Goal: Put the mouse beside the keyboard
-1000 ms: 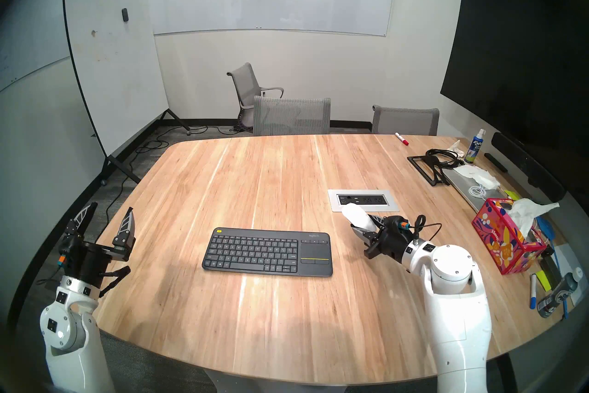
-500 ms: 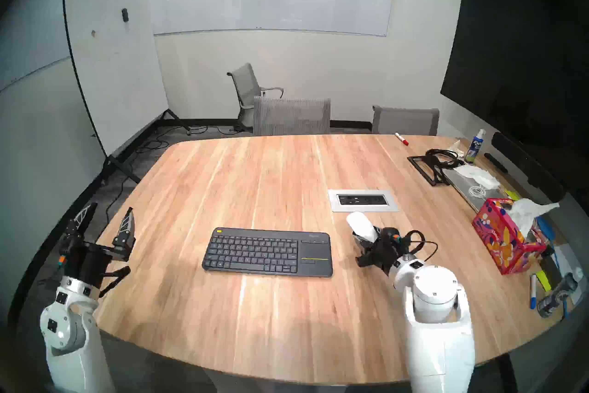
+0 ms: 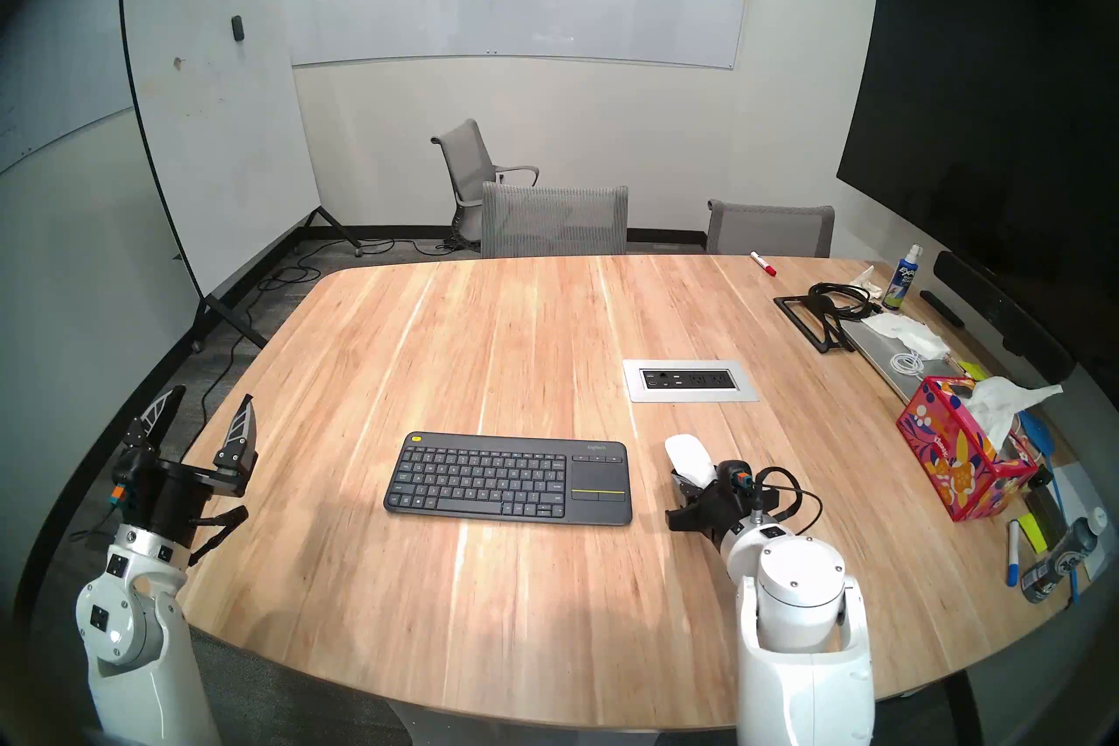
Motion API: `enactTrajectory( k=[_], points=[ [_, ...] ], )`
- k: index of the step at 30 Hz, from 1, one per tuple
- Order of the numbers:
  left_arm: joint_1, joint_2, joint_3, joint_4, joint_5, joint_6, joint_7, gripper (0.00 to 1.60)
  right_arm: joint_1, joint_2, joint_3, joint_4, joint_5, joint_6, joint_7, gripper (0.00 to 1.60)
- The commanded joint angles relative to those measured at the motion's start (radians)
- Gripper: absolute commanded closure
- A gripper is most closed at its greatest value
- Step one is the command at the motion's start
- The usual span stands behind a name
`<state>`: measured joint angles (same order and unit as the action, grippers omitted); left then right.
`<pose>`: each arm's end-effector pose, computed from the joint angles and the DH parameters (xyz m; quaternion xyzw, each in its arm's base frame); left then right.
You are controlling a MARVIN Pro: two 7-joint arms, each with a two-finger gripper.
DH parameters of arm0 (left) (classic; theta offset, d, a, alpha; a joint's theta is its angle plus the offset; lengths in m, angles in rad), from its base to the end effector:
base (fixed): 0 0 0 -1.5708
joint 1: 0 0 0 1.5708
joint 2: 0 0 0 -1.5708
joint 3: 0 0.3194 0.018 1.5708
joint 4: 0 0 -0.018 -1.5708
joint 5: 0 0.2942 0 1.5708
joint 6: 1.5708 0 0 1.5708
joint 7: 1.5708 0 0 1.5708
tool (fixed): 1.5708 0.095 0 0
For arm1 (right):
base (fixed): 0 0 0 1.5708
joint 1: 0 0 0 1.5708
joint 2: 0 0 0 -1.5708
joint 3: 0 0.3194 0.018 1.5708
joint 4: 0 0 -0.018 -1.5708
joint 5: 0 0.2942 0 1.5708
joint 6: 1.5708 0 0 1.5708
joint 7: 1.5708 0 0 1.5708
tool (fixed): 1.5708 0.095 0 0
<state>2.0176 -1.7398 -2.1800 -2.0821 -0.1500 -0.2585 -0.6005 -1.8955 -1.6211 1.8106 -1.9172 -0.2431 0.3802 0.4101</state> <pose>0.2080 0.1271 -0.2697 -0.6039 0.0491 -0.7933 0.0595 0.2864 -0.0521 -0.3602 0.8377 0.0875 0.5390 0.0102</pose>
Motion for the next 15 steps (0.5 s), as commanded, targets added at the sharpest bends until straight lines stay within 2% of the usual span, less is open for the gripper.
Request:
enactTrajectory(
  k=[1,9,15],
  points=[
    [-0.001,-0.001,0.002,-0.02,-0.001,0.0,-0.001,0.0,0.014,-0.002,0.012,-0.038,0.016,-0.007,0.003,1.6],
    [-0.004,-0.005,-0.001,-0.021,0.0,0.001,-0.006,0.0,-0.001,-0.027,0.011,-0.063,0.019,0.017,-0.004,1.6],
    [-0.006,-0.008,-0.003,-0.021,0.002,0.001,-0.009,0.0,-0.026,-0.039,-0.016,-0.076,0.018,0.023,-0.032,1.6]
  ],
)
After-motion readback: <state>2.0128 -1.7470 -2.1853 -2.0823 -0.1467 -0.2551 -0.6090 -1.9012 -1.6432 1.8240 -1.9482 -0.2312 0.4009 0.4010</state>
